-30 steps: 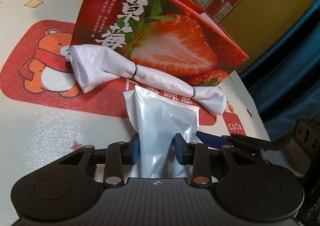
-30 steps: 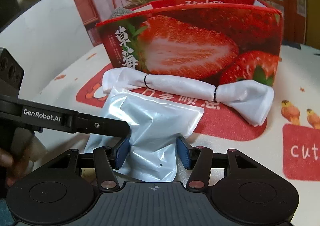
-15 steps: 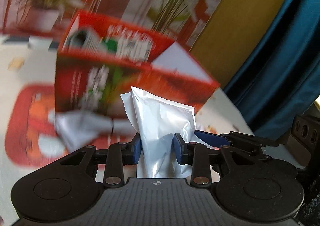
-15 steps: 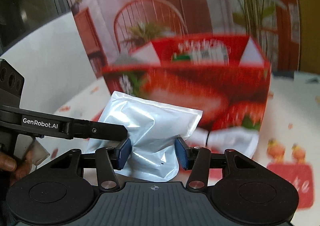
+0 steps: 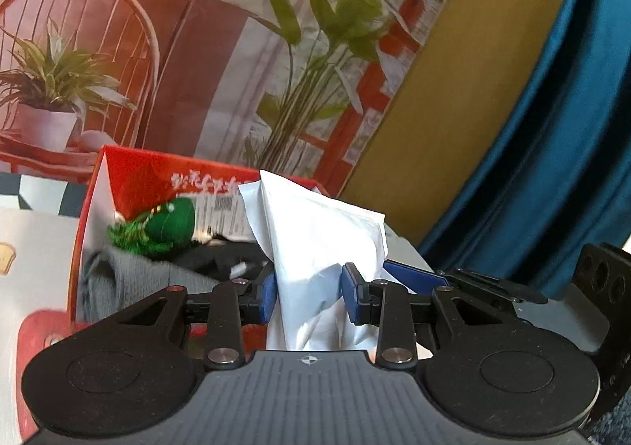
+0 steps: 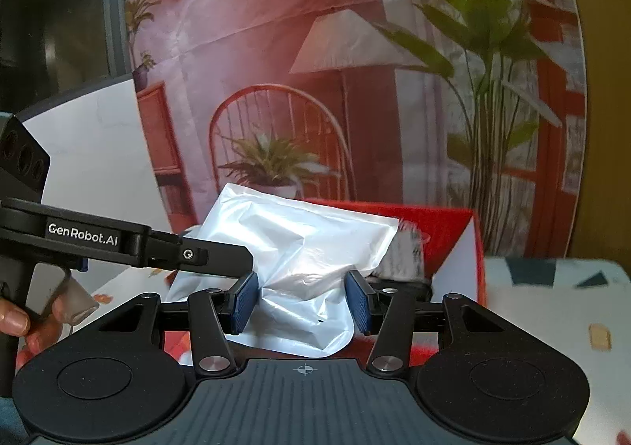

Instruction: Organize soft objects

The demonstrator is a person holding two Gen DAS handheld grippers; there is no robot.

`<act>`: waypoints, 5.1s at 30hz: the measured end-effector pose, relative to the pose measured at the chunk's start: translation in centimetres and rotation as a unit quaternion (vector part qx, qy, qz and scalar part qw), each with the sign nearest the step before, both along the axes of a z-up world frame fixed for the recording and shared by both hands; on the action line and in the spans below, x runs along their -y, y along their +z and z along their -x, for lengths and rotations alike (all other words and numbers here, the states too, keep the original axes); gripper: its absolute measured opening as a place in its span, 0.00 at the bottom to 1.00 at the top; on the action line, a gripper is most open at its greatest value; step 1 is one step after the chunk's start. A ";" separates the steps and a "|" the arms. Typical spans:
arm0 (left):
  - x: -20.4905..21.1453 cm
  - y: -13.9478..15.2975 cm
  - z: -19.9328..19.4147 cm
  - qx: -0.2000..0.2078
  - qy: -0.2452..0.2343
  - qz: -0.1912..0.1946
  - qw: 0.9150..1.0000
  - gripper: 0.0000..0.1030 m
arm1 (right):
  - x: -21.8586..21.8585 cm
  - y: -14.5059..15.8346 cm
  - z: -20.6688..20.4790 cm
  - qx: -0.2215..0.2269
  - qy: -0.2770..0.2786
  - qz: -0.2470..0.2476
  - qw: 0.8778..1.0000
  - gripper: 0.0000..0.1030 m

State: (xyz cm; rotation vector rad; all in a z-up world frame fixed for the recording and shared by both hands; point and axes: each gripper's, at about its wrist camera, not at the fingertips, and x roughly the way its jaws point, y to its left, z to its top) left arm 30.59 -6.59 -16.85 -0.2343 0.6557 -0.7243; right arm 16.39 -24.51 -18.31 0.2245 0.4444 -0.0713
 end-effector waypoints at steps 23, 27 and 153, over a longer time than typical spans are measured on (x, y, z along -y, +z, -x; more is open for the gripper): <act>4.4 -4.9 -11.6 -0.068 0.037 -0.067 0.995 0.52 | 6.8 -5.2 -11.3 -0.101 -0.026 0.009 0.994 0.48; 4.0 -4.9 -11.6 -0.065 0.049 -0.082 0.993 0.58 | 7.0 -5.7 -11.5 -0.123 -0.050 0.019 0.991 0.50; -2.8 3.7 3.6 0.124 0.153 -0.167 0.966 1.00 | 5.1 1.8 1.3 -0.004 -0.129 0.029 0.991 1.00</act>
